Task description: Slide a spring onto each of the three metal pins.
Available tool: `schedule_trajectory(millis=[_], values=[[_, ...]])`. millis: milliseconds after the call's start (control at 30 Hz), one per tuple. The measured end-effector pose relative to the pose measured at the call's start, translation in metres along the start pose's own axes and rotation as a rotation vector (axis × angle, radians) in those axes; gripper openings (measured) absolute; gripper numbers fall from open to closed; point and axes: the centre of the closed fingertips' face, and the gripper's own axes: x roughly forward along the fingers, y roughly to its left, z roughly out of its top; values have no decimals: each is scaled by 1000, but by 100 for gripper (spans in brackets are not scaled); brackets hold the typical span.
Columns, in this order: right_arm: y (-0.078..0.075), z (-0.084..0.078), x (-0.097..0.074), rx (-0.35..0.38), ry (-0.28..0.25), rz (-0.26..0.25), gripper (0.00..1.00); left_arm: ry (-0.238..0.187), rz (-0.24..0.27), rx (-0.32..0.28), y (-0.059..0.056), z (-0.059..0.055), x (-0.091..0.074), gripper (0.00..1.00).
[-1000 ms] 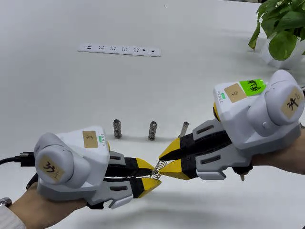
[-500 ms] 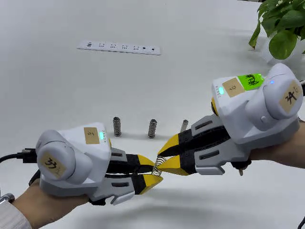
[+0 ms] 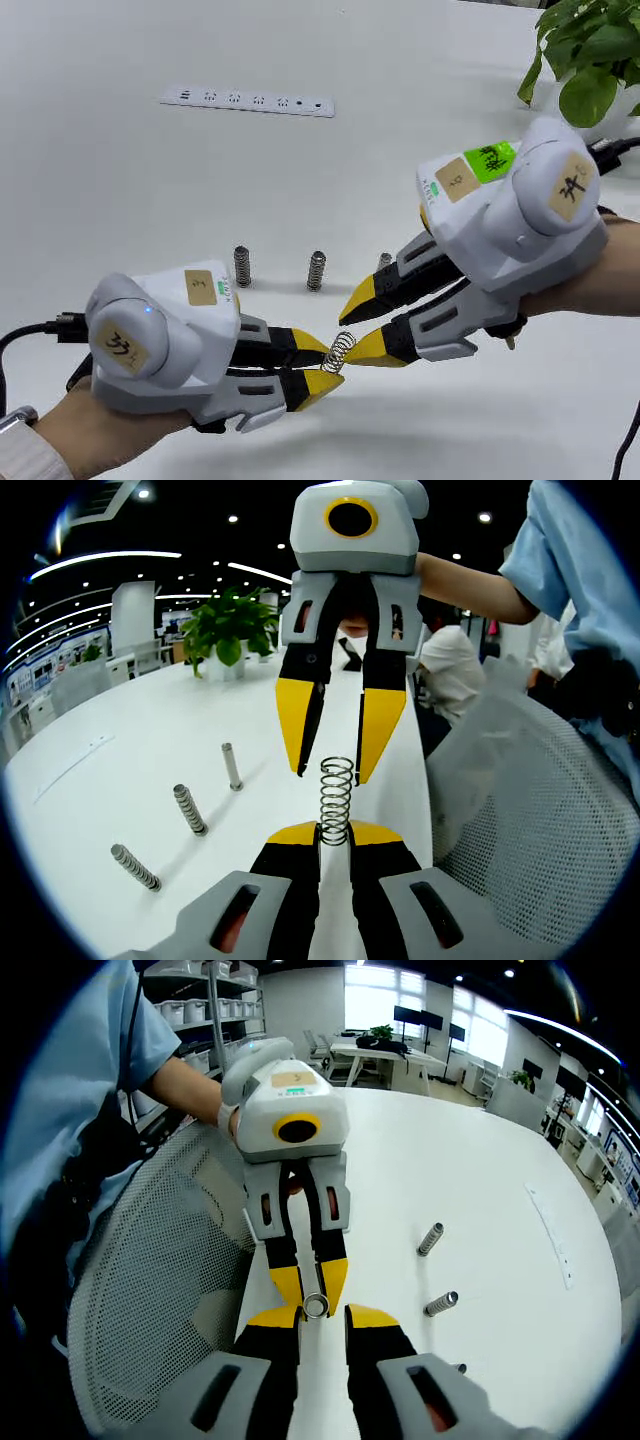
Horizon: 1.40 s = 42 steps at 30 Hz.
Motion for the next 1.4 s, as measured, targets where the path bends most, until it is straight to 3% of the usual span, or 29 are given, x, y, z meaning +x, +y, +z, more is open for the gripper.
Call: schedule_trajectory(millis=[367, 800, 1400], values=[[1, -7, 5, -59, 124, 65, 16, 6, 0, -4, 0, 5, 7, 9], [3, -12, 7, -87, 185, 105, 14, -8, -3, -1, -2, 15, 12, 9], [4, -18, 6, -112, 241, 128, 13, -11, -14, 2, -5, 20, 15, 9]])
